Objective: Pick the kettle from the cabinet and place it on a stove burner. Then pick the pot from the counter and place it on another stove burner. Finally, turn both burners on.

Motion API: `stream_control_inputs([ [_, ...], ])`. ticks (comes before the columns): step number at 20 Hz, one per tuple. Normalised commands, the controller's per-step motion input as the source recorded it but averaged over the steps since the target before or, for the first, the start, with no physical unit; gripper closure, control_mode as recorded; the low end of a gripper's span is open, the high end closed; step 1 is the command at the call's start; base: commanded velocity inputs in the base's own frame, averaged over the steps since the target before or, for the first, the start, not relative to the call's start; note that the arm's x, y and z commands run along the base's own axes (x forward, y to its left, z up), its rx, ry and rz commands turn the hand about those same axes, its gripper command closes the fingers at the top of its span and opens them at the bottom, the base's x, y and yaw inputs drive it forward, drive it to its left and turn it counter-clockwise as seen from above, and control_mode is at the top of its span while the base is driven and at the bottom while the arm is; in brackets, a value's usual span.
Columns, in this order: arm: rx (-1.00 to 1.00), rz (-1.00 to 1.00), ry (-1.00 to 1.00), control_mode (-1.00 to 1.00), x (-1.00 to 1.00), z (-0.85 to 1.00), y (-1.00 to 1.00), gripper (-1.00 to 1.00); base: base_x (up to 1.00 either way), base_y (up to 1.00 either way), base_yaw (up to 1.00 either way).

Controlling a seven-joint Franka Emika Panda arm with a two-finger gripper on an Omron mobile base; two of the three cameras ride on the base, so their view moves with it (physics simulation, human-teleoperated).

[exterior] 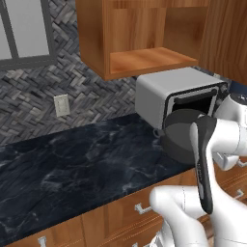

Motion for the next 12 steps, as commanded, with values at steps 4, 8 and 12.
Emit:
stream_control_inputs([
  [4,0.0,0.0,0.0,-1.0,0.0,0.0,0.0,1.0,0.0,0.0,0.0],
  [8,0.0,0.0,-0.02,1.0,-0.08,0.0,0.0,1.0,-0.25,0.02,0.0],
  [12,0.0,0.0,0.0,1.0,0.0,0.0,0.0,1.0,-0.52,0.13,0.0],
])
